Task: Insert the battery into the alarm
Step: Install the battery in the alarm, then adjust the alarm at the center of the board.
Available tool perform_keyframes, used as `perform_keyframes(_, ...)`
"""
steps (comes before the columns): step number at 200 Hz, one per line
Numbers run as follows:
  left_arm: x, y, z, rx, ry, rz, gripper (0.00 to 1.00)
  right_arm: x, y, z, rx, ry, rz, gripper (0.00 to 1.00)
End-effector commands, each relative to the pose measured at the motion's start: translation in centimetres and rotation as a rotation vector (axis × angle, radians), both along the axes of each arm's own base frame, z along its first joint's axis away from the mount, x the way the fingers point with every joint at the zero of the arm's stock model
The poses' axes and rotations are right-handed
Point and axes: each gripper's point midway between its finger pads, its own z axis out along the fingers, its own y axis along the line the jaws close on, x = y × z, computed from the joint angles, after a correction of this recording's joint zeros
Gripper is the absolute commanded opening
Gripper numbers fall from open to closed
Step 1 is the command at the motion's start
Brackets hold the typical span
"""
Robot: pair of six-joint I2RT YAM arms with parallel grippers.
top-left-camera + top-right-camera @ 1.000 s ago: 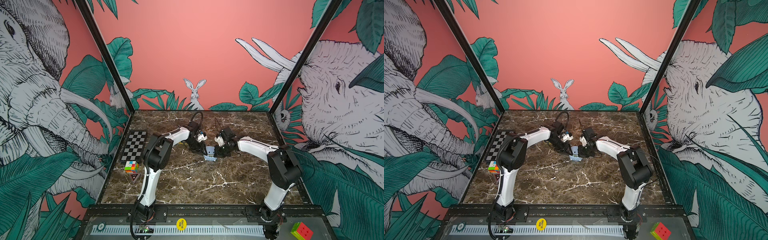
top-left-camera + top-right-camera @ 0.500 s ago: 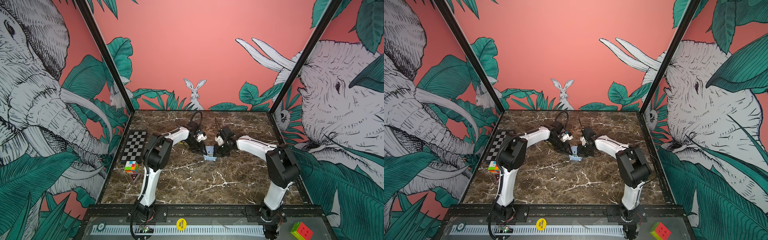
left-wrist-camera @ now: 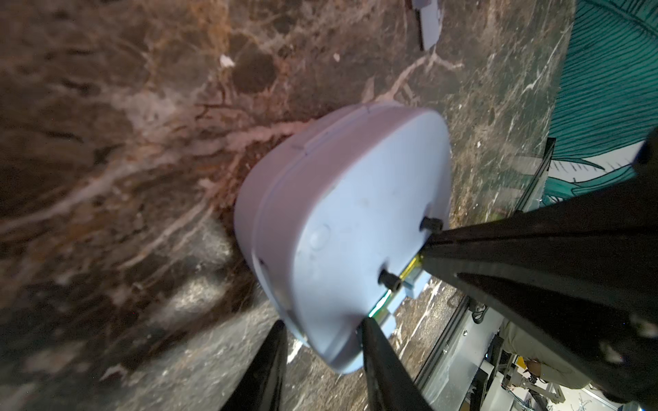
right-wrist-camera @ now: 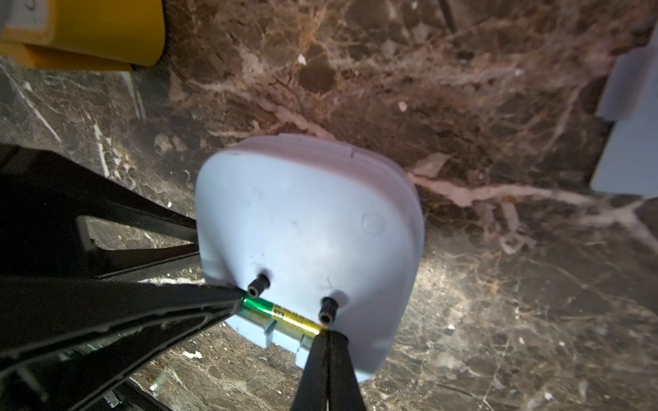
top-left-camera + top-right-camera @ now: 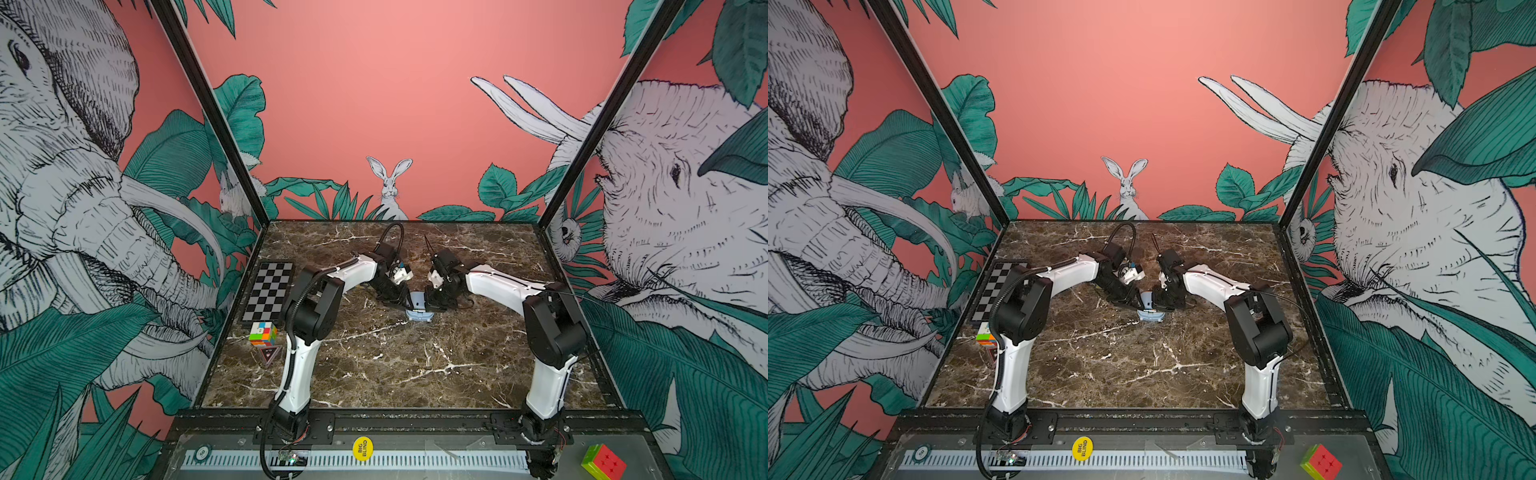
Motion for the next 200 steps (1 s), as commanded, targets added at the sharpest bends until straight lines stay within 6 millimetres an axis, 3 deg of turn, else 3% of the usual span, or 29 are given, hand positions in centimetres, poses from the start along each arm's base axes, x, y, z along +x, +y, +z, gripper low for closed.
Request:
perform_keyframes(1,-0.2,-0.9,2.3,-0.058,-0.048,-0.024,0.37,-2.5,-1.4,-3.8,-0.13,0.077,0.045,0.0)
perform_keyframes(29,0.2,-1.0,3.6,-0.088,-0.084,-0.017,0.4,-3.0,-1.5,-4.0,-0.178,0.067,0.103,0.0)
perform_keyframes(70,1.8,-0.7,6.2,-0.137,-0.174,0.018,0.44,1.2,1.8,1.7,-0.053,-0.195,0.16,0.02)
perform_keyframes(103,3.8,-0.2,8.3,-0.165,-0.26,0.036,0.47,3.2,2.5,6.0,-0.012,-0.382,0.221,0.14)
perform_keyframes(122,4.9,-0.3,8.6,-0.164,-0.281,0.029,0.49,3.6,1.8,7.6,-0.027,-0.477,0.235,0.29)
perform_keyframes(126,5.1,-0.4,8.5,-0.164,-0.283,0.026,0.49,3.1,1.2,6.7,-0.048,-0.466,0.241,0.32)
perform_keyframes(156,6.7,-1.5,7.9,-0.177,-0.279,0.012,0.54,1.2,-0.5,5.2,-0.09,-0.484,0.312,0.55)
perform_keyframes(200,8.0,-2.6,6.3,-0.195,-0.274,-0.002,0.61,-1.4,-1.8,1.8,-0.115,-0.422,0.357,0.65)
